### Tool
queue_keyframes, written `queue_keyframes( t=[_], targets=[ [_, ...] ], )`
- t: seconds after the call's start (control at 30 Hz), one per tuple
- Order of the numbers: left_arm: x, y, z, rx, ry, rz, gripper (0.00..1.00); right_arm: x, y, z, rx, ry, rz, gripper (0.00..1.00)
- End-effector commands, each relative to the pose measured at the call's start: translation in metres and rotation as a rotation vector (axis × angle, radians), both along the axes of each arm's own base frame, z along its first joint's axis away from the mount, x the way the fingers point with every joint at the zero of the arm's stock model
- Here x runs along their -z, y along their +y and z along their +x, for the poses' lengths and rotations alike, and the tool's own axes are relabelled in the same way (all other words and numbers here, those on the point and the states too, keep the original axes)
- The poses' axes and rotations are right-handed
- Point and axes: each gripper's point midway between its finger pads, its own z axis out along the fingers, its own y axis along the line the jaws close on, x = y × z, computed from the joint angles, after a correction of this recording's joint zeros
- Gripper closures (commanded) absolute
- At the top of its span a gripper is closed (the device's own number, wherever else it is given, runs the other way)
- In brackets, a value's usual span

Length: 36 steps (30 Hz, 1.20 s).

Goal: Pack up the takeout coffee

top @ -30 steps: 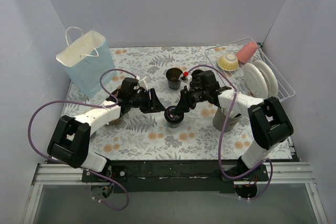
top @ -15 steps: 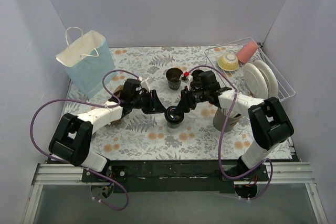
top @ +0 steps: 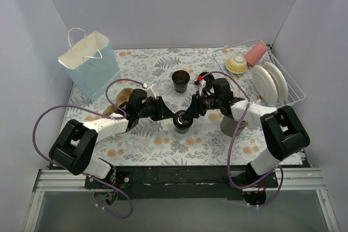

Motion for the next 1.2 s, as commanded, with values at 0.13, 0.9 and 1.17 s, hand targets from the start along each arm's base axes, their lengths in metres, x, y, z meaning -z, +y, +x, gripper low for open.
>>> queue_keyframes(
  t=[0.13,0.9,1.17],
  targets=[
    [0.094,0.021,-0.071,0.004,0.261,0.215,0.79,0.112,-0.055,-0.059,0.111,0.241,-0.375,0.64],
    [-0.067,0.025,0.041,-0.177,-0.031,0.258,0.39,-0.005,-0.026,-0.003,0.192,0.062,-0.241,0.35],
    [-0.109,0.055,0.047,-0.225,-0.174,0.348,0.2,-0.027,-0.034,0.013,0.247,-0.003,-0.297,0.34]
  ],
)
